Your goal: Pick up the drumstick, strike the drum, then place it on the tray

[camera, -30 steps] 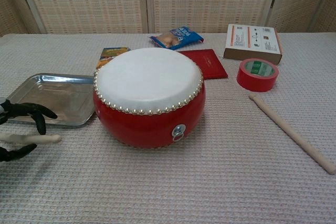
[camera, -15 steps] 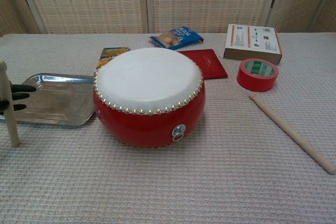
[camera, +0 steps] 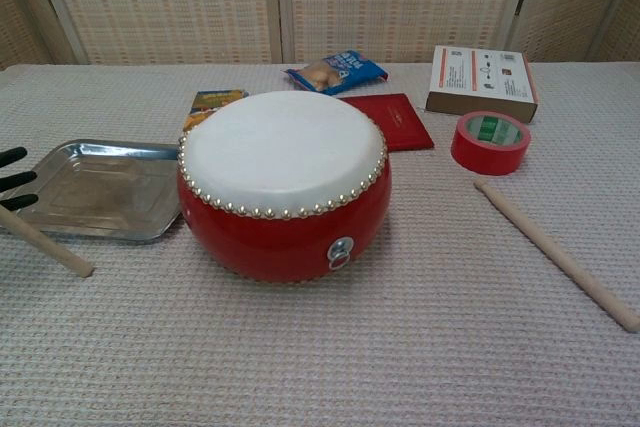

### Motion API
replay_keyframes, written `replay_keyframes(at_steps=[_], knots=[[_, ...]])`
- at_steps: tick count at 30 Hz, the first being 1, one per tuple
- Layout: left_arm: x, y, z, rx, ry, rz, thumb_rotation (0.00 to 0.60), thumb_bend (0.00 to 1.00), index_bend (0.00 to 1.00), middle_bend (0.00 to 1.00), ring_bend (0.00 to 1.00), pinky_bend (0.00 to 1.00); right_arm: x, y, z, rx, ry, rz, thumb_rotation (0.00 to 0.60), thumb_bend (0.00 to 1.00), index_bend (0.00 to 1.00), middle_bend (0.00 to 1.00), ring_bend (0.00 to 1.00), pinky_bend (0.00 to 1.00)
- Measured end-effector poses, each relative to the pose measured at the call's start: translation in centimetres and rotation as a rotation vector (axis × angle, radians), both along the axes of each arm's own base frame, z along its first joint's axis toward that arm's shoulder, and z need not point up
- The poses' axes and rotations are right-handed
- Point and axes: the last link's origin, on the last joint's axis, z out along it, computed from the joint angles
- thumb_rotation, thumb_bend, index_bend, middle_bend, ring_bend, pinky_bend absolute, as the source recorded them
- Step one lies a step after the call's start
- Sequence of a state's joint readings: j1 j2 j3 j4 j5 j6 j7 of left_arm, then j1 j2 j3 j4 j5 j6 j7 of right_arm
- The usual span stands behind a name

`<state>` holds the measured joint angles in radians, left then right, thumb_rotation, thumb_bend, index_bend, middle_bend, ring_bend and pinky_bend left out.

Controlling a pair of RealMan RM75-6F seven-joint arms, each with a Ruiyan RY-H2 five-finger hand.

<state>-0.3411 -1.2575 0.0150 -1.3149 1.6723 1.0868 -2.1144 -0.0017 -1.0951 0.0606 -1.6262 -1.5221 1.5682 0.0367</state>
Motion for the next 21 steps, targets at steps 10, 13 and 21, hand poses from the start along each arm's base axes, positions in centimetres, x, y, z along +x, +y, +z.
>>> replay_keyframes(at_steps=[10,13,21], knots=[[-1.1,0.6,-0.4,-0.049,-0.19,0.023,0.6,0.38,0.51,0.36,0.27,0.32,-0.1,0.0,0.0,-0.006,0.0,-0.001,0.6,0.25,0.07,0.17,0.0,0.01],[-0.9,0.6,-0.5,-0.049,-0.191,0.014,0.6,0.38,0.51,0.38,0.3,0.33,0.0,0.0,0.0,-0.006,0.001,0.0,0.6,0.25,0.07,0.17,0.0,0.01],[0.5,1.4,-1.7,-0.008,-0.091,0.029,0.6,0.38,0.52,0.46,0.38,0.38,-0.2,0.0,0.0,-0.003,-0.001,-0.004,0.6,0.25,0.07,0.17,0.0,0.01]])
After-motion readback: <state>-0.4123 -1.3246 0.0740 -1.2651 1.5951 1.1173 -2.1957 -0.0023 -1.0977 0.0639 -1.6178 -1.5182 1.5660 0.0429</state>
